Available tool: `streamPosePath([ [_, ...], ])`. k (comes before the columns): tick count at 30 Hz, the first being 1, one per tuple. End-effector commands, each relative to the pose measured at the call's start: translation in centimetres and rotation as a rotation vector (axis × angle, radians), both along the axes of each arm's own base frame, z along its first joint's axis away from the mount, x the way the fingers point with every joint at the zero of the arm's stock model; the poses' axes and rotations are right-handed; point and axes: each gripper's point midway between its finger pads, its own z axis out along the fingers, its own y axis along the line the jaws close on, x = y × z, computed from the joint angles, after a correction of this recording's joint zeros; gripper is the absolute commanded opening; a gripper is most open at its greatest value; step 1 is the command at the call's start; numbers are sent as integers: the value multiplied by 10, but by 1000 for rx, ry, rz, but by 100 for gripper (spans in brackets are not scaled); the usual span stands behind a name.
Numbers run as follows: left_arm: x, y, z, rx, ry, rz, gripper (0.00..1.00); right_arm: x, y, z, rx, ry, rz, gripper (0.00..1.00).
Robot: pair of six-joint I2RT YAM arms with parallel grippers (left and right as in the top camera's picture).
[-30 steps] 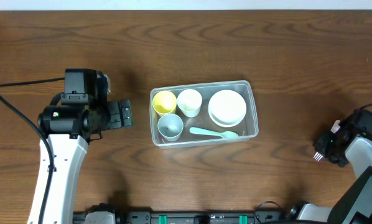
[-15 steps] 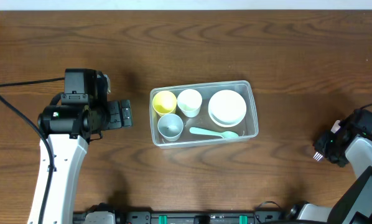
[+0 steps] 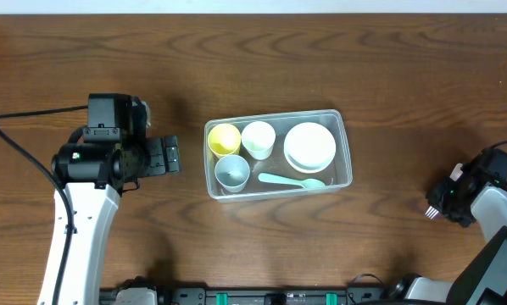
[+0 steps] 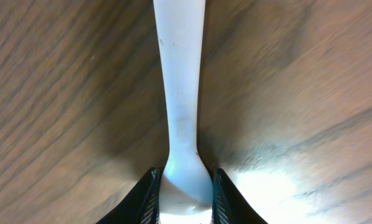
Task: Pack container
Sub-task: 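Lower the right gripper and grasp the white fork, then carry the fork into the container beside the spoon and release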
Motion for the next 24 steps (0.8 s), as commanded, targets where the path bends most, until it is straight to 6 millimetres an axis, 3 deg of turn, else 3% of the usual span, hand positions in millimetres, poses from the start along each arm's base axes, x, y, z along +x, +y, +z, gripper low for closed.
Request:
streamPosePath([
  [1,0,-1,1,-13,-2,5,98,-5,23,-9,108,27,22,1],
  [6,0,-1,1,-13,-3,5,98,19,26,25,83,-59,92,1],
  [11,0,-1,1,-13,-2,6,98,52,40,83,16,-179,262,1],
  [13,0,-1,1,-13,-2,6,98,69,58,113,-8,-241,400,1],
  [17,0,-1,1,-13,-3,6,98,90,119,168,-9,-370,828,1],
  [20,0,-1,1,-13,-2,6,98,86,177,201,-60,-414,1231,1],
  [24,0,-1,1,-13,-2,6,98,75,235,218,-163,-457,1618,1],
])
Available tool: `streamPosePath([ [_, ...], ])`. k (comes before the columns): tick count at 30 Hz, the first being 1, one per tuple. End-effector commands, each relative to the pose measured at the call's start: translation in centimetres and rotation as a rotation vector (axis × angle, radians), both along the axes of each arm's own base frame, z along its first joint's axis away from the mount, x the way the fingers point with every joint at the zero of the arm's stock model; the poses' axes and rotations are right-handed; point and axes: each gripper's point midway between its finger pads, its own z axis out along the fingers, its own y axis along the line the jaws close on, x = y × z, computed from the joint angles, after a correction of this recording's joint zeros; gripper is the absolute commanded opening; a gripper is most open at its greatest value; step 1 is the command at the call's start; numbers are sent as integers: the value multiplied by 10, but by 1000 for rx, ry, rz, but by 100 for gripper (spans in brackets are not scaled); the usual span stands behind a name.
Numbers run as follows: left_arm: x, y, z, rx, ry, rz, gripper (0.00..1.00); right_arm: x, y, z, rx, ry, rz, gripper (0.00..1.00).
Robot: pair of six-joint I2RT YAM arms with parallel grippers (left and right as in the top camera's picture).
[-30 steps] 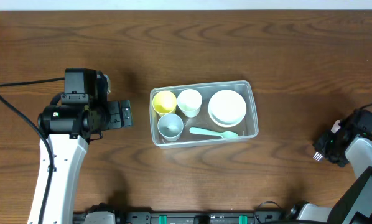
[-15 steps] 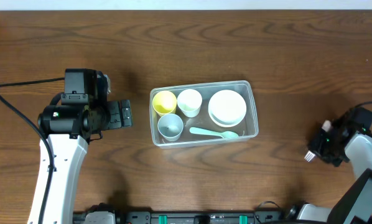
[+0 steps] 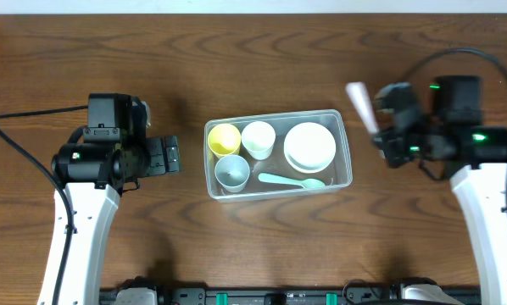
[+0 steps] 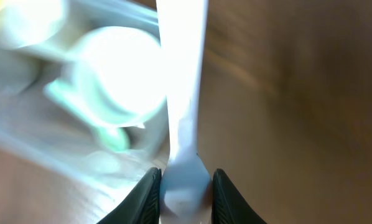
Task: Pack container
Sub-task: 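Carry the fork into the container beside the spoon and release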
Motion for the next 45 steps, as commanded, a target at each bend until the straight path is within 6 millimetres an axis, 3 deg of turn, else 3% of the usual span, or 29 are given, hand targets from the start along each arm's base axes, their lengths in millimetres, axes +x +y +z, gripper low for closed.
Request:
streamPosePath([
  [1,0,-1,1,-13,-2,6,98,-9,48,17,-133,-156,415,1],
  [6,-1,-1,1,-13,-2,6,98,-25,96,6,-243,-208,701,1],
  [13,-1,-1,1,-13,-1,6,98,-32,124,-32,-290,-113,818,1],
  [18,-1,-1,1,-13,-1,6,98,-29,129,-58,-289,-31,814,1],
  [28,-1,-1,1,-13,-1,6,98,-28,130,-67,-289,1,806,32],
  [29,-1,-1,1,-13,-1,5,98,-27,130,-67,-285,4,794,41],
  [32,-1,-1,1,-13,-1,6,98,-27,130,-67,-279,12,776,51],
  [41,-2,-1,1,-13,4,6,98,-27,130,-67,-269,22,745,53],
  [45,-3,-4,0,-13,10,-4,98,-15,137,-62,-183,48,517,49],
])
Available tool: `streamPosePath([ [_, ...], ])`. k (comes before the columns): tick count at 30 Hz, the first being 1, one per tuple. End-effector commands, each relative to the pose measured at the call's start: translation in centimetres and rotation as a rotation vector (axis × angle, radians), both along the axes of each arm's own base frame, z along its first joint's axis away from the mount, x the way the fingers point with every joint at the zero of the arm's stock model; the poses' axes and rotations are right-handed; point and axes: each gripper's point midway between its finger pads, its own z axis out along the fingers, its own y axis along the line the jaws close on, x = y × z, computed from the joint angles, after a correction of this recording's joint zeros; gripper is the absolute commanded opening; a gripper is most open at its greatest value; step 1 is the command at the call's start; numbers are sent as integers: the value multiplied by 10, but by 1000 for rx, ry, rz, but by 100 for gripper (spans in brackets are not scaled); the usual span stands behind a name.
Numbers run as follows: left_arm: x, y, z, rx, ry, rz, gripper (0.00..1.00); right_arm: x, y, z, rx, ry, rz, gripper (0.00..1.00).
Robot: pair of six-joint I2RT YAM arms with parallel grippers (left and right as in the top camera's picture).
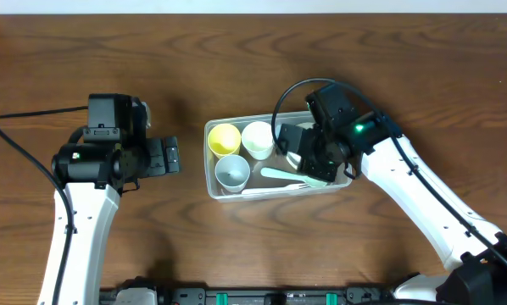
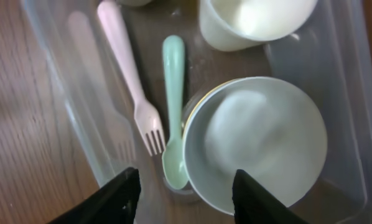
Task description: Pack container
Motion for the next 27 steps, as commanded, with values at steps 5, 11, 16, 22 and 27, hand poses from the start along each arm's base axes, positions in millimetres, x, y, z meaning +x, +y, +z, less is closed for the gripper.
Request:
streamPosePath([
  [5,1,-13,4,18,-16,-43,98,47,-2,23,189,-17,-599,56],
  [11,9,-16,17,60,0,-62,98,93,-71,58,361,-95,-1084,77],
  [16,30,-19,17,65,62,-65,98,107,-137,61,401,-102,-1306,89],
  [22,58,-22,9,69,60,-75,98,107,-191,58,357,-133,-1422,99],
  [27,59,-22,5,70,71,-75,98,93,-211,49,284,-104,-1424,99],
])
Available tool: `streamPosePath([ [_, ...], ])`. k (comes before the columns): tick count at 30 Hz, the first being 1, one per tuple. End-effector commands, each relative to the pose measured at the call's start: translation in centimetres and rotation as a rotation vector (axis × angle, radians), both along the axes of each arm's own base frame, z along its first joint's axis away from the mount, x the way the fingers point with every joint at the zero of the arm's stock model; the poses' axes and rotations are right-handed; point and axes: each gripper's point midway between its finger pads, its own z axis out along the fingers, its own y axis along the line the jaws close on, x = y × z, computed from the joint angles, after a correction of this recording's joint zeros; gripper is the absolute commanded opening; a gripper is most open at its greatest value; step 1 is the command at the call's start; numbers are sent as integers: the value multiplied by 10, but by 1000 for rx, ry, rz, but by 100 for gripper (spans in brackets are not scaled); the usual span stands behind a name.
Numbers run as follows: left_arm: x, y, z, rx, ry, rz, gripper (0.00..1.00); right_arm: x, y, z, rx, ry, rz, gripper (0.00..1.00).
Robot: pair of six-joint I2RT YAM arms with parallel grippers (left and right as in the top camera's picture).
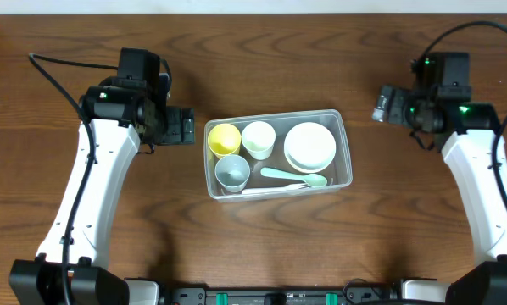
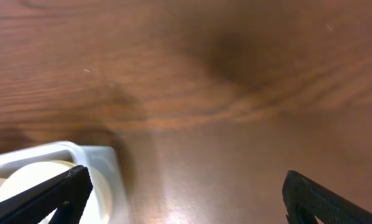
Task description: Pack container
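A clear plastic container [image 1: 345,135] sits mid-table. Inside it are a yellow cup [image 1: 225,138], a cream cup [image 1: 258,138], a grey-blue cup [image 1: 231,172], a stack of white bowls [image 1: 310,146], a mint spoon [image 1: 293,177] and a pale fork [image 1: 275,190] along the front wall. My right gripper [image 1: 382,105] hovers open and empty right of the container; in the wrist view its gripper [image 2: 183,199] spans bare wood, with the container's corner [image 2: 102,158] at lower left. My left gripper [image 1: 188,129] is beside the container's left wall, jaws apart.
The dark wooden table [image 1: 423,220] surrounds the container. Black cables run from both arms over the table's far corners. The table's back edge [image 1: 253,12] meets a white wall.
My right gripper was open low over the container with the fork lying inside; now it is raised off to the container's right. The left arm has moved up close to the container's left wall.
My right gripper was shut on the pale fork at the table's right edge. Then it held the fork in the air near the container's right side. Later it was open over the container with the fork lying inside beside the spoon. Now it has drawn away empty.
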Motion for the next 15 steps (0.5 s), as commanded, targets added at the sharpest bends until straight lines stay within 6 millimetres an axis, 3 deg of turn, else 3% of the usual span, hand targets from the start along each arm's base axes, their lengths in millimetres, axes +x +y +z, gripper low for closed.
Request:
streamPosePath([
  [1,4,1,8,9,-24,0,98,-4,-11,8,-29,-2,9,99],
  [8,-2,0,21,-3,-56,-4,98,-21,-20,16,-16,13,-117,99],
  [15,-29,2,64,-23,-212,-7,98,-56,-22,63,-59,-131,-164,99],
])
